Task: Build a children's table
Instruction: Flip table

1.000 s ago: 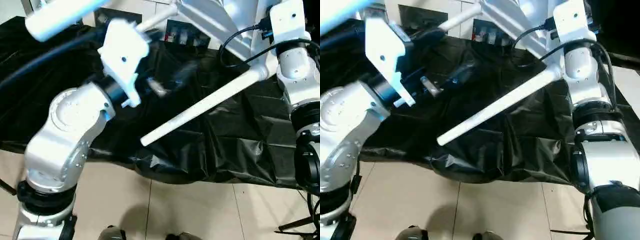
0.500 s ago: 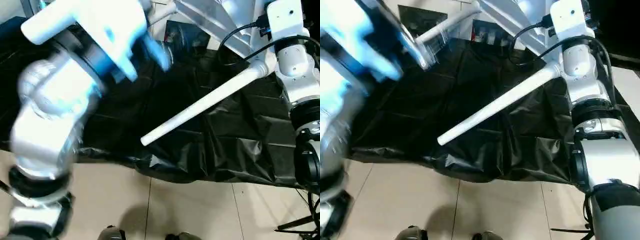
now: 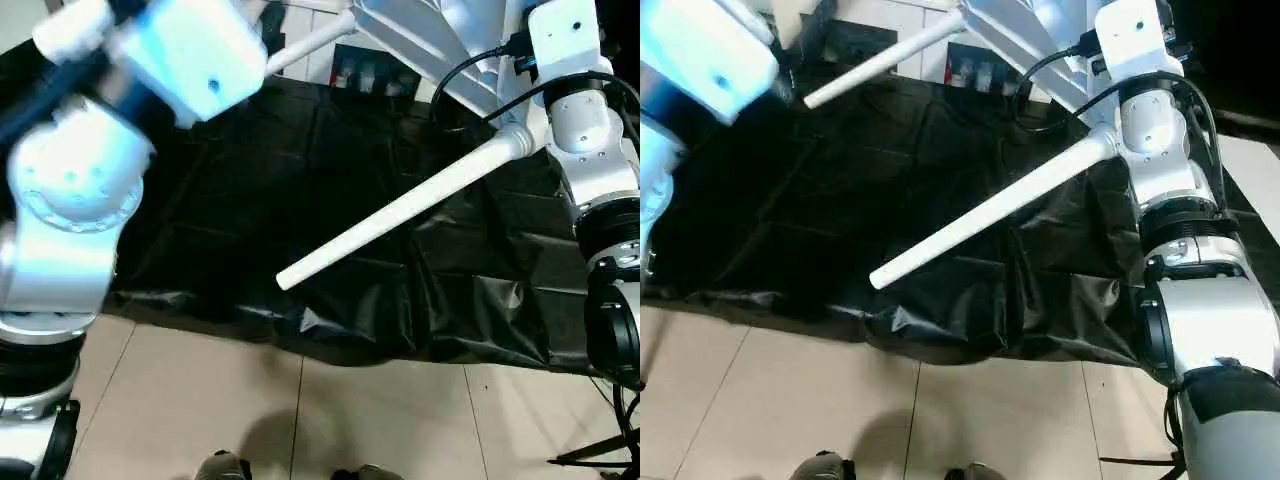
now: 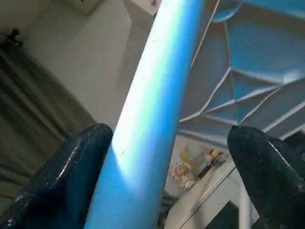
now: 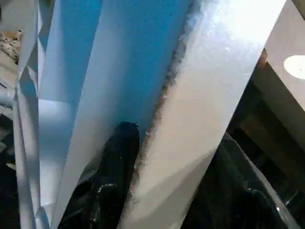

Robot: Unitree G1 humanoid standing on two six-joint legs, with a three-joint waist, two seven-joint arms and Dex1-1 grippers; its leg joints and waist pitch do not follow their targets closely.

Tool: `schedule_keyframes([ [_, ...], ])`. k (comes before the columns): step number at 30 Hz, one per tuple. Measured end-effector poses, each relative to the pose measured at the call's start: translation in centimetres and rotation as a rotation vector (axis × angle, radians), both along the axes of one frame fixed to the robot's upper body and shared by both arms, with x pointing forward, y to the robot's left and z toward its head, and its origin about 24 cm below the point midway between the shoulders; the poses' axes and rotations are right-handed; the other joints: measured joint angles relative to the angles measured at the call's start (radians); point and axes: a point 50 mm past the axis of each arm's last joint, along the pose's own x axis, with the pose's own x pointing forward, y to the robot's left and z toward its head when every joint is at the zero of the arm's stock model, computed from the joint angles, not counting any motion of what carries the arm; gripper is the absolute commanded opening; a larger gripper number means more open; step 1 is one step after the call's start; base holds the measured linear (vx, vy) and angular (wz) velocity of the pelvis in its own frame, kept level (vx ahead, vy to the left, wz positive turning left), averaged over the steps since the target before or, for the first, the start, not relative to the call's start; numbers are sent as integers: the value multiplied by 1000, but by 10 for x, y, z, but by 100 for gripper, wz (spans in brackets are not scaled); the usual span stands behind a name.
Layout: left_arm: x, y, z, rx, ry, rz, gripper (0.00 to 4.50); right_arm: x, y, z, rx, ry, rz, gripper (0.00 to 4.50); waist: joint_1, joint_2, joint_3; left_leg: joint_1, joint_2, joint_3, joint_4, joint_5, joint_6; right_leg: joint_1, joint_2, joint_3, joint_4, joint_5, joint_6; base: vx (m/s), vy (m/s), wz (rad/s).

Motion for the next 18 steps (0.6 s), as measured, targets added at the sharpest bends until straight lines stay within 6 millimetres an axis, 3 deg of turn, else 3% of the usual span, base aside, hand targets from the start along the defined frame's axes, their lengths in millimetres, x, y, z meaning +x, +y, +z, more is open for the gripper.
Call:
schedule_keyframes([
  [10, 2, 8, 2, -21, -7, 75, 333, 0, 2, 0, -7, 0, 5, 159, 1, 0, 0, -2, 1, 0, 5, 0, 0, 1, -1, 0, 0, 3, 2, 0, 0, 0],
  [18, 8, 18, 1, -57, 6, 122, 286, 0, 3, 1, -11, -5, 2, 159, 1, 0, 0, -3, 1, 0, 6, 0, 0, 1, -1, 0, 0, 3, 3, 0, 0, 0],
])
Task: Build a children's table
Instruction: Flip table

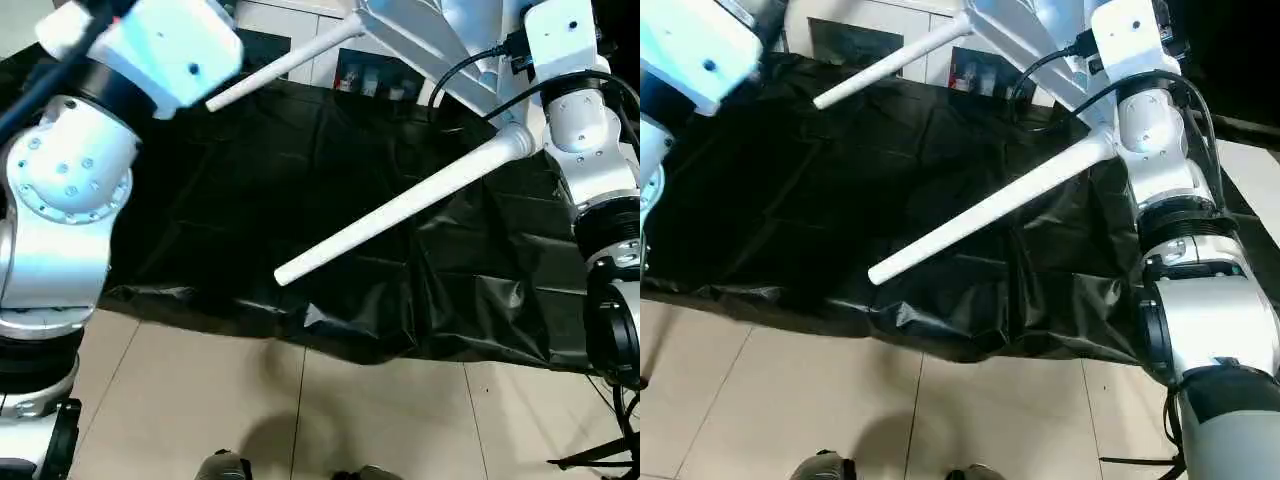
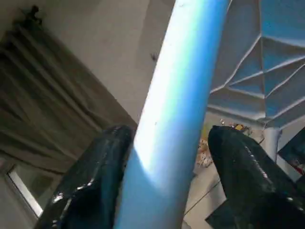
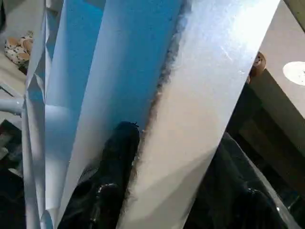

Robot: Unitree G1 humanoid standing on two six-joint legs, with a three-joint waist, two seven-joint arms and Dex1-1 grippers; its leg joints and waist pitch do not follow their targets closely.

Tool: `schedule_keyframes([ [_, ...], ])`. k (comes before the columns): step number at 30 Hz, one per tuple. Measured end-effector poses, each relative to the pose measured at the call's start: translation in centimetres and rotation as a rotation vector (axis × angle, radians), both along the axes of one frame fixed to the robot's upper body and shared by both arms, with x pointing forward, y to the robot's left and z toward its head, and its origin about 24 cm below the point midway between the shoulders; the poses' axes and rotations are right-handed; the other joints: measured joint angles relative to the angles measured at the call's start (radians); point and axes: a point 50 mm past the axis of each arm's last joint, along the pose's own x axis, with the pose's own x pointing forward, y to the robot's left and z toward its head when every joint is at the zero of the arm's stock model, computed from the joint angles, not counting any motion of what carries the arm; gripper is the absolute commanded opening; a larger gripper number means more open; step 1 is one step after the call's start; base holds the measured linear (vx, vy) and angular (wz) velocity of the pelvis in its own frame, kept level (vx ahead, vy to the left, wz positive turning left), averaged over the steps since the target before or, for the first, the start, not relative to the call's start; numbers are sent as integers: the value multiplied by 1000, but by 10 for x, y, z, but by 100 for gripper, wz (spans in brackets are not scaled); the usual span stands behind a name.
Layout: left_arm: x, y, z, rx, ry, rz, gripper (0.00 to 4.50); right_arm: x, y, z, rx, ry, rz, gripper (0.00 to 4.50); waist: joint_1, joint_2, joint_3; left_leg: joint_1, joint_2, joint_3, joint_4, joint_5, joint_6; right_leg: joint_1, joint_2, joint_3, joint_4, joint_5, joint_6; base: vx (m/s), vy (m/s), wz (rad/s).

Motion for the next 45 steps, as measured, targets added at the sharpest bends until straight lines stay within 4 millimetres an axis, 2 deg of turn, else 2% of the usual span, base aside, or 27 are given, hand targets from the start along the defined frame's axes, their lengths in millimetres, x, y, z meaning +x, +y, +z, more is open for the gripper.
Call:
schedule_keyframes([
  [3, 0, 3, -1, -15, 2, 14, 251, 0, 0, 1, -1, -5, -2, 159, 0, 0, 0, 0, 0, 0, 0, 0, 0, 0, 0, 0, 0, 0, 0, 0, 0, 0],
  [7, 1, 5, -4, -23, 12, 21, 239, 0, 1, 2, -9, -13, -4, 159, 0, 0, 0, 0, 0, 0, 0, 0, 0, 0, 0, 0, 0, 0, 0, 0, 0, 0],
  [9, 1, 6, -4, -30, 12, 21, 214, -1, 1, 3, -13, -22, -4, 159, 1, 0, 0, 0, 0, 0, 0, 0, 0, 0, 0, 0, 0, 0, 0, 0, 0, 0],
  [18, 5, 10, -12, -67, 61, 25, 190, -3, 2, 28, -71, -87, -6, 156, 2, -2, -1, -2, 1, 0, 0, 0, 0, 0, 0, -1, 0, 0, 0, 0, 0, 0],
  [23, 8, 16, -22, -128, 107, 25, 177, -5, 7, 33, -93, -112, 12, 148, 0, -2, -1, -2, 1, 0, 1, 0, 0, 0, 0, -1, 0, 0, 0, 0, 0, 0],
  [28, 8, 24, -41, -225, 163, 29, 173, -8, 15, 49, -161, -164, 42, 142, -1, -3, 0, -2, 2, 0, 1, 0, 0, -1, 1, -2, -1, 0, 0, 0, 0, 0],
  [32, 7, 29, -57, -292, 194, 37, 170, -13, 22, 64, -204, -211, 74, 138, 0, -11, 0, -3, 3, 0, 1, 0, 0, -1, 1, -3, -1, 0, 0, 0, 0, 0],
  [36, 7, 32, -70, -340, 224, 43, 164, -16, 30, 72, -251, -236, 102, 130, 1, -25, 0, -4, 4, 0, 1, 0, 0, -1, 1, -3, -1, 0, 0, 0, 0, 0],
  [40, 9, 33, -85, -410, 284, 35, 160, -20, 37, 81, -303, -262, 124, 125, 2, -33, -1, -6, 4, 0, 3, 0, 0, 0, 1, -4, -2, 0, 0, 0, 0, 0],
  [45, 12, 34, -105, -473, 360, 22, 156, -25, 48, 89, -375, -250, 161, 122, 0, -36, -1, -6, 4, 0, 3, 0, 0, 0, 1, -3, -2, 0, 1, 0, 0, 0],
])
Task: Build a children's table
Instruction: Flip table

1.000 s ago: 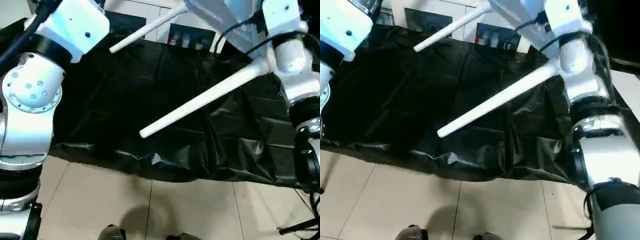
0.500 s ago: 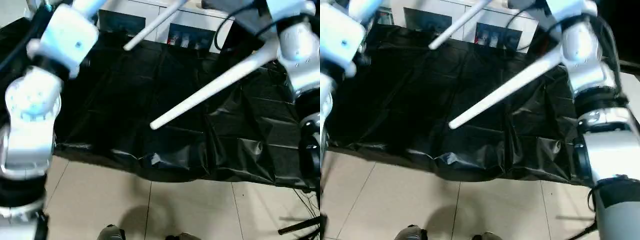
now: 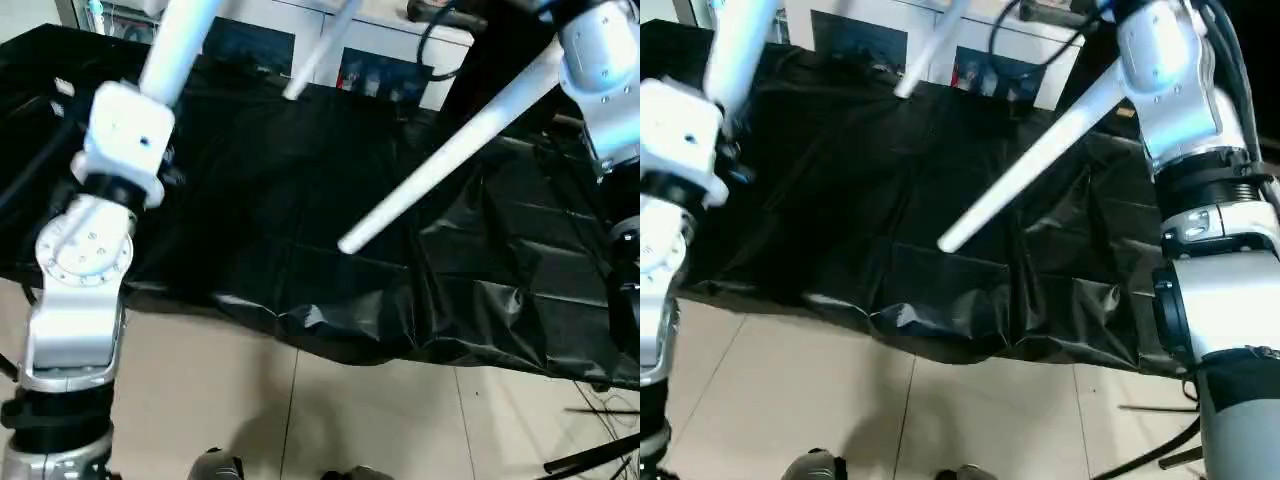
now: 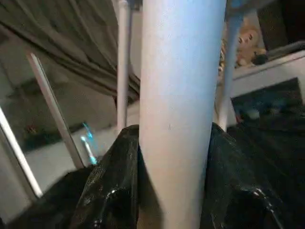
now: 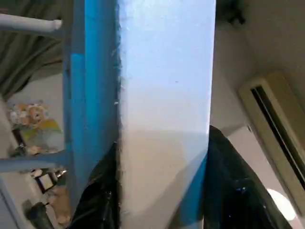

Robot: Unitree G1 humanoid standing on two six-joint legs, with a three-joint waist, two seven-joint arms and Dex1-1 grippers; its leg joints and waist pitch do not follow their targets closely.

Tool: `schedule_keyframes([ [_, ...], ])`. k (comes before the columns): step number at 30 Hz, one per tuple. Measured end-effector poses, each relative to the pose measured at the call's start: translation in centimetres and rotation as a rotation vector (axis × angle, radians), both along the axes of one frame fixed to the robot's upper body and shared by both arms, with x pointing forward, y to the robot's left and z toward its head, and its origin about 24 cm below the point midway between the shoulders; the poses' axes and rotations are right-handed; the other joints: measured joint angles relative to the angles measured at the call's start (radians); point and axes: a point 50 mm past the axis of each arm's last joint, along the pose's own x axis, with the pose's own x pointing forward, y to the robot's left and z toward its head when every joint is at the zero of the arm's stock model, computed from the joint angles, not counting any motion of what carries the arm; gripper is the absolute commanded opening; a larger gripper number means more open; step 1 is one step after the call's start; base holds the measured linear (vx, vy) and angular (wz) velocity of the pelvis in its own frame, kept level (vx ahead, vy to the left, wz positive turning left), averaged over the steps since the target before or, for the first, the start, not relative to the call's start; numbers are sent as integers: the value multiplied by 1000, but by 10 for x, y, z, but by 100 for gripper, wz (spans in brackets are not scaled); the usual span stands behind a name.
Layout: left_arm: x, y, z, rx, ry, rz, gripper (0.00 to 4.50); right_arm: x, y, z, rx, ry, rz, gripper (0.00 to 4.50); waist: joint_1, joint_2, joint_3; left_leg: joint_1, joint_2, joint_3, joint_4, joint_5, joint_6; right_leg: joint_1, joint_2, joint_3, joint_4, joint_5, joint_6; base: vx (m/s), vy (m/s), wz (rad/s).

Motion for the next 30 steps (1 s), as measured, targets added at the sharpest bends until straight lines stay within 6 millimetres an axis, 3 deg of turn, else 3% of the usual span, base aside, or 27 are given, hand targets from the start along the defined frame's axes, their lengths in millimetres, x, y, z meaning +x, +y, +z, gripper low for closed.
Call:
schedule_keyframes([
  [4, 7, 0, -17, -45, 61, -18, 155, -2, 8, 4, -47, 31, 16, 121, 1, -5, 0, 0, 1, 0, 0, 0, 0, 0, 0, -1, 0, 0, 0, 0, 0, 0],
  [5, 8, 0, -19, -50, 70, -19, 154, -3, 9, 4, -53, 37, 20, 156, 0, -7, -1, 0, 1, 0, 0, 0, 0, 0, 0, -1, 0, 0, 0, 0, 0, 0],
  [14, 21, 2, -46, -91, 176, -27, 152, -4, 21, 1, -5, 113, 112, 249, 0, -15, -4, 0, 1, 0, 0, 0, 0, 3, 0, -1, -3, 1, 1, 0, 0, 0],
  [21, 25, 2, -50, -102, 196, -52, 151, -4, 21, 1, 3, 129, 126, 299, -1, -17, -3, 0, 1, 0, 0, 0, 0, 4, 0, -1, -7, 4, 2, 0, 0, 0],
  [23, 26, -1, -49, -97, 193, -65, 151, -6, 29, 1, -1, 130, 166, 325, -2, -17, -3, 0, 1, 0, 0, 0, 0, 4, 1, -1, -7, 5, 2, 0, 0, 0],
  [30, 29, -6, -52, -89, 211, -95, 151, -15, 43, -3, -53, 140, 266, 334, -4, -21, -6, 7, 2, 0, 0, 0, 0, 12, 1, -1, -10, 5, 3, 0, 0, 0],
])
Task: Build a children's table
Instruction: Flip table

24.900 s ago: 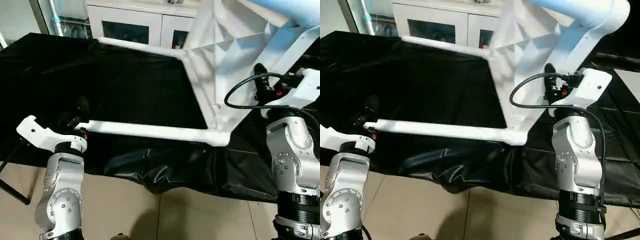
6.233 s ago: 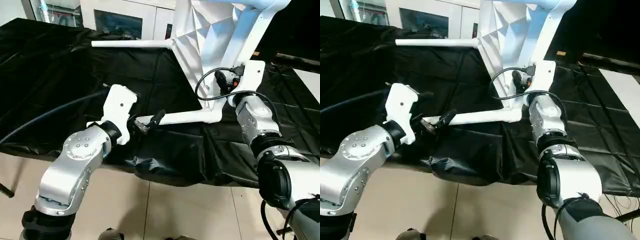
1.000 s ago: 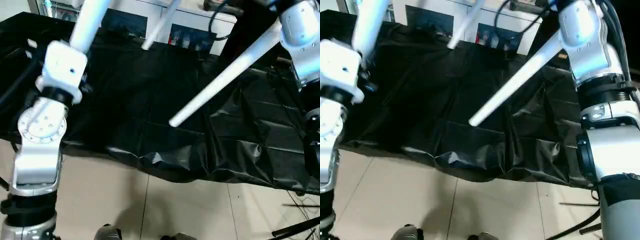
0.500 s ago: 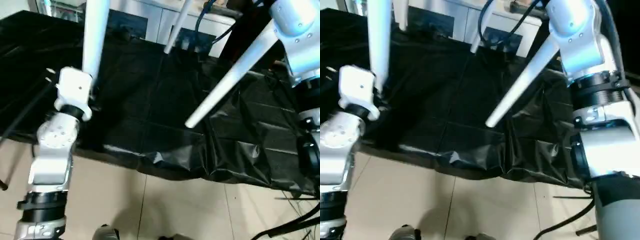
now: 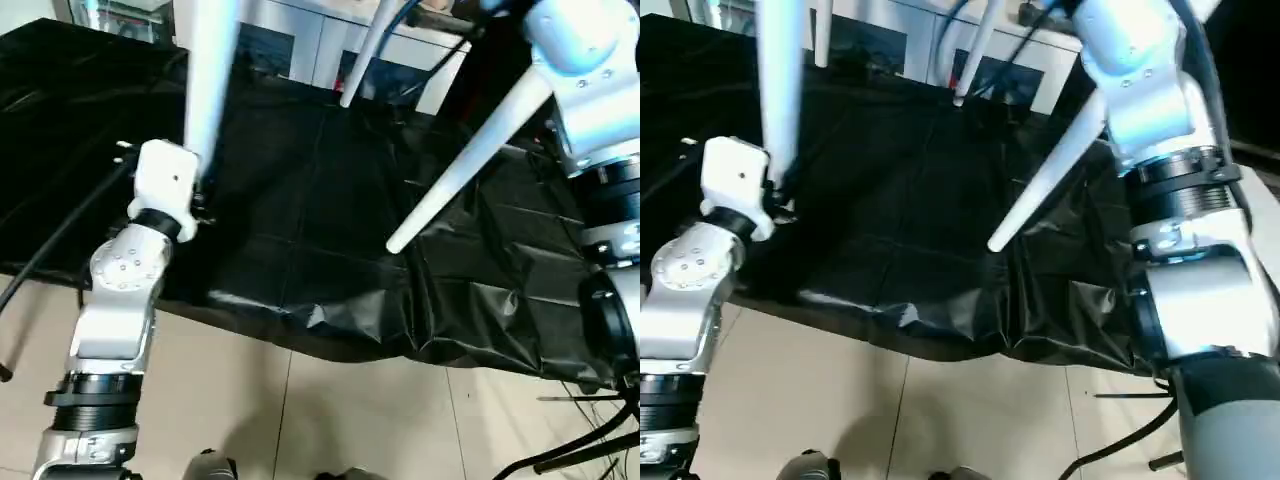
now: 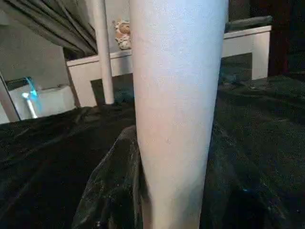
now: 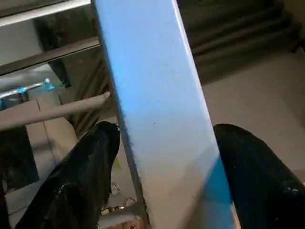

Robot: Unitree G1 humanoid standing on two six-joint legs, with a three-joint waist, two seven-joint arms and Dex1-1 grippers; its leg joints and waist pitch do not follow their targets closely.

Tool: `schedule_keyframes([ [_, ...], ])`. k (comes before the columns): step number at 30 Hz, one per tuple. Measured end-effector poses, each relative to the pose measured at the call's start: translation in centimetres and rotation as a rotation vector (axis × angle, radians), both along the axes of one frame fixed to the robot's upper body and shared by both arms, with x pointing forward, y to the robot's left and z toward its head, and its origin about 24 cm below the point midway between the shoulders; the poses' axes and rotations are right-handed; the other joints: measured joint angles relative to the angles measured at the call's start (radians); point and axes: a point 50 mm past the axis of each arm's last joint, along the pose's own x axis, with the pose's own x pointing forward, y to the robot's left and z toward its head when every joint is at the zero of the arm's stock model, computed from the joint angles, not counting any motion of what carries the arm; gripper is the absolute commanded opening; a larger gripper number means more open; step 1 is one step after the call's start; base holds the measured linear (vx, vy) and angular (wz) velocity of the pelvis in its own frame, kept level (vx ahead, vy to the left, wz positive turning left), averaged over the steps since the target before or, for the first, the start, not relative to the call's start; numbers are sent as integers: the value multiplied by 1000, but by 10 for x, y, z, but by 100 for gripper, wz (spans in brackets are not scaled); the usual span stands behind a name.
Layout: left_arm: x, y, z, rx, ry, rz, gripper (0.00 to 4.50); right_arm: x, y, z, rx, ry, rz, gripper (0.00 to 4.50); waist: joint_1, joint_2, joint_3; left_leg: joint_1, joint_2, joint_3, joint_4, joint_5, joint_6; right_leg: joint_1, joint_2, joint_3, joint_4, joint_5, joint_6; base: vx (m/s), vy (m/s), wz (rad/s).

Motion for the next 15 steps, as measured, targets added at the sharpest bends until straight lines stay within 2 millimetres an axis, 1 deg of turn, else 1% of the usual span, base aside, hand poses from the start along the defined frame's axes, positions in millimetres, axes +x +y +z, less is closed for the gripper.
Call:
schedule_keyframes([
  [1, 0, 0, 0, 0, 2, 1, 151, 0, 1, -2, -2, 5, 4, 334, -1, -2, 0, 2, 0, 0, -1, 0, 0, 2, 0, -1, -2, 0, 0, 0, 0, 0],
  [3, 0, 0, -1, 0, 4, 1, 151, -1, 2, -4, 0, 3, 7, 334, -2, -5, 0, 2, 0, 0, -1, 0, 0, 3, 0, -1, -5, 0, 0, 0, 0, 0],
  [5, 0, 1, -2, 1, 7, 3, 151, -3, 4, -10, 17, -15, 9, 334, -3, -10, -2, 2, 0, 0, -1, 0, 0, 4, 0, -1, -5, 0, 0, 0, 0, 0],
  [8, 0, 1, -3, 1, 11, 5, 151, -9, 13, -23, 57, -52, 73, 334, -6, -17, -2, 2, 0, 0, -1, 0, 0, 4, 0, -1, -5, 0, 1, 0, 0, 0],
  [9, 0, 1, -3, 1, 9, 2, 151, -11, 16, -29, 63, -50, 95, 334, -6, -18, -2, 2, 0, 0, -1, 0, 0, 4, 0, -1, -5, 1, 1, 0, 0, 0],
  [11, 0, -1, -3, 5, 3, -7, 151, -21, 21, -40, 80, -77, 169, 334, -4, -20, -2, 2, 0, 0, -1, 0, 0, 4, 0, -1, -5, 1, 1, 0, 0, 0],
  [15, 0, -2, -3, 9, -3, -12, 151, -37, 26, -47, 104, -121, 258, 334, -4, -20, -2, 2, 0, 0, -1, 0, 0, 4, 0, -1, -5, 1, 2, 0, 0, 0],
])
